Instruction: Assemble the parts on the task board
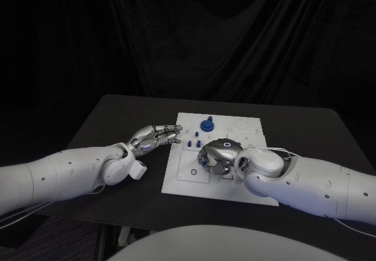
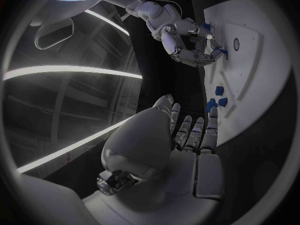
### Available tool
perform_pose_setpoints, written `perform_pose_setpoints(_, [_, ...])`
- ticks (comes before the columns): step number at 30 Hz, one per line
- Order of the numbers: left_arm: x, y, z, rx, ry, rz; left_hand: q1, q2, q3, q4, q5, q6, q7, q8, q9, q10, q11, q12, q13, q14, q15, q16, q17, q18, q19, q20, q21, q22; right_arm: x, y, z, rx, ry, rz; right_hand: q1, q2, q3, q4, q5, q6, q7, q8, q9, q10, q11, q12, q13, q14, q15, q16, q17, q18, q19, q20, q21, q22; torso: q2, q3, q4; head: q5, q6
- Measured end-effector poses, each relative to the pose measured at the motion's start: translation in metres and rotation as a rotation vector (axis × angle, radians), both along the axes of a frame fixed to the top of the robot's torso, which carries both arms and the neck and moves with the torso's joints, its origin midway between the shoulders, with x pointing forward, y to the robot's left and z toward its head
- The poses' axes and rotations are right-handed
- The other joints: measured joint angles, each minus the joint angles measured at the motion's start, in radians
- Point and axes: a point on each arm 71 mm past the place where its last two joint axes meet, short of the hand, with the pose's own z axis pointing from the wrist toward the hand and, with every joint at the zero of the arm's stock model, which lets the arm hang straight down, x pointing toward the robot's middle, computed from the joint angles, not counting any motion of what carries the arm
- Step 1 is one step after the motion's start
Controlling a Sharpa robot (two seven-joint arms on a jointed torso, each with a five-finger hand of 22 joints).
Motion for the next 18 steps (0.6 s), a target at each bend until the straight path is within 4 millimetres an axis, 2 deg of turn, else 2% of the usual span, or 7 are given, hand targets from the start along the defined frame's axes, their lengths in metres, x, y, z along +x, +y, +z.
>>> perform_pose_setpoints(8, [-0.0008,-0.0009,-0.0015,-0.002,0.004,-0.003,0.0,0.0,0.0,0.0,0.0,-0.004,0.004,0.0,-0.001,0.0,0.0,0.0,0.0,0.0,0.0,0.0,0.0,0.0,0.0,0.0,0.0,-0.001,0.0011,0.001,-0.0015,-0.002,-0.004,-0.001,0.0,0.0,0.0,0.0,0.0,-0.002,0.002,-0.006,-0.001,0.0,0.0,0.0,-0.001,-0.004,0.004,0.0,0.0,0.0,0.0,0.0,-0.001,0.0,-0.001,0.0002,-0.0037,0.009,0.0])
perform_pose_setpoints(18, [-0.002,-0.0013,-0.0041,-0.004,0.011,-0.007,0.0,0.0,0.007,-0.001,0.005,-0.004,0.004,0.0,-0.001,0.0,0.0,0.0,0.0,-0.004,-0.004,0.0,-0.001,0.0,0.0,0.0,0.0,-0.004,0.0033,0.0008,-0.0026,-0.003,-0.011,-0.006,0.0,0.0,0.0,0.0,0.0,-0.004,0.003,-0.006,-0.002,0.0,0.0,0.0,-0.001,-0.004,0.004,0.0,0.0,0.0,0.0,0.0,-0.001,0.0,-0.002,0.0003,-0.0036,0.014,0.0])
